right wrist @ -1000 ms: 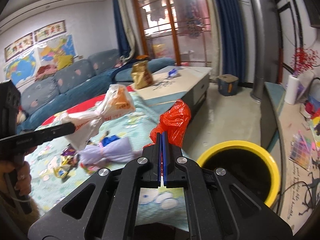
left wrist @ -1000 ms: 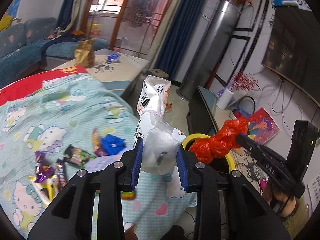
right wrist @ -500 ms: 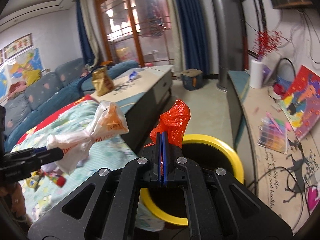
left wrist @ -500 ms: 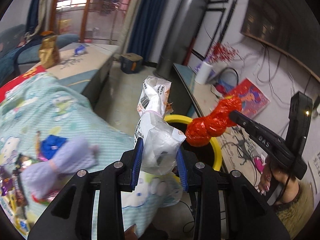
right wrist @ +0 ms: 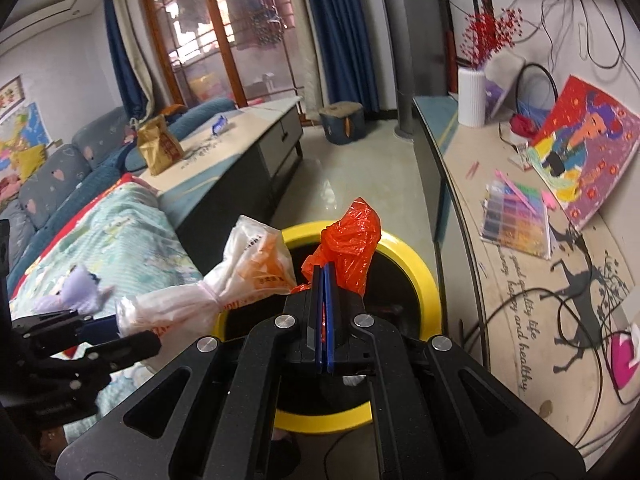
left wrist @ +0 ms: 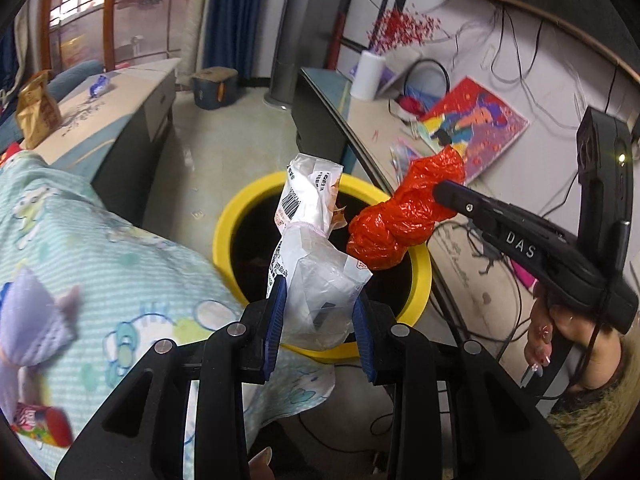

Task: Collect trash
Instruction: 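Open both tools to drop the plastic bags into the bin, then move both tools back to the remaining trash on the bed, then grasp the purple candy wrapper with the left tool while the right tool grasps the lavender foam net, then carry the purple wrapper and lavender foam net over the yellow bin with both tools, then open the left tool to drop the purple wrapper while the right tool drops the foam net, then move both open tools back to the remaining trash on the bed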

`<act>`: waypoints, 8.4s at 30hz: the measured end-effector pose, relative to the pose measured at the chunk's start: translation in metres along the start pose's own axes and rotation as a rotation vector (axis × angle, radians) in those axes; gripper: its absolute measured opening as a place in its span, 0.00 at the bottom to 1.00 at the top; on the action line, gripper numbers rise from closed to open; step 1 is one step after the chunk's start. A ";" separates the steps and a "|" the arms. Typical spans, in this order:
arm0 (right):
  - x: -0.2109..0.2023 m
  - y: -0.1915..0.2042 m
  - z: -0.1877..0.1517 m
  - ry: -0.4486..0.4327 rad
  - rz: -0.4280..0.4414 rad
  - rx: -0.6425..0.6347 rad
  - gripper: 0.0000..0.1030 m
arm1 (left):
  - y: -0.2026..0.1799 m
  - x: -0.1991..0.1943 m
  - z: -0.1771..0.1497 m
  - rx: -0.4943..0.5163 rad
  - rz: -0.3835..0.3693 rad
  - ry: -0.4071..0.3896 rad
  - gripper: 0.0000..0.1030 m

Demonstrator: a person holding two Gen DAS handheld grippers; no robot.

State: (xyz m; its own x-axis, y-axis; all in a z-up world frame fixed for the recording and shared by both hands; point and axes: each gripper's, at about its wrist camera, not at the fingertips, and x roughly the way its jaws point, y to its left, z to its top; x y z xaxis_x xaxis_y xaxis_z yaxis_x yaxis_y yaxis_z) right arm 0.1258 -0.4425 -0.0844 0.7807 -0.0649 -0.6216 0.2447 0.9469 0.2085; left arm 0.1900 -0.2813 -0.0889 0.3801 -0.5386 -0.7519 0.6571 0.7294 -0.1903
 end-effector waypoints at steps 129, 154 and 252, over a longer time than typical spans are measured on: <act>-0.042 0.288 -0.017 -0.003 0.551 -0.486 0.07 | 0.259 -0.242 -0.127 -0.619 0.367 -0.329 0.24; -0.054 0.212 0.007 -0.061 0.454 -0.312 0.07 | 0.171 -0.209 -0.075 -0.420 0.244 -0.315 0.24; -0.031 0.023 0.003 -0.074 0.012 0.019 0.75 | 0.040 -0.067 -0.019 -0.156 0.109 -0.201 0.94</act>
State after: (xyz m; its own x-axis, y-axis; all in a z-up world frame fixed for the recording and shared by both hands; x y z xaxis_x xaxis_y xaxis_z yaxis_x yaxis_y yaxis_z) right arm 0.1090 -0.4193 -0.0576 0.8237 -0.0775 -0.5617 0.2458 0.9415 0.2305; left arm 0.1784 -0.2080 -0.0577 0.5752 -0.5149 -0.6357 0.5030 0.8354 -0.2215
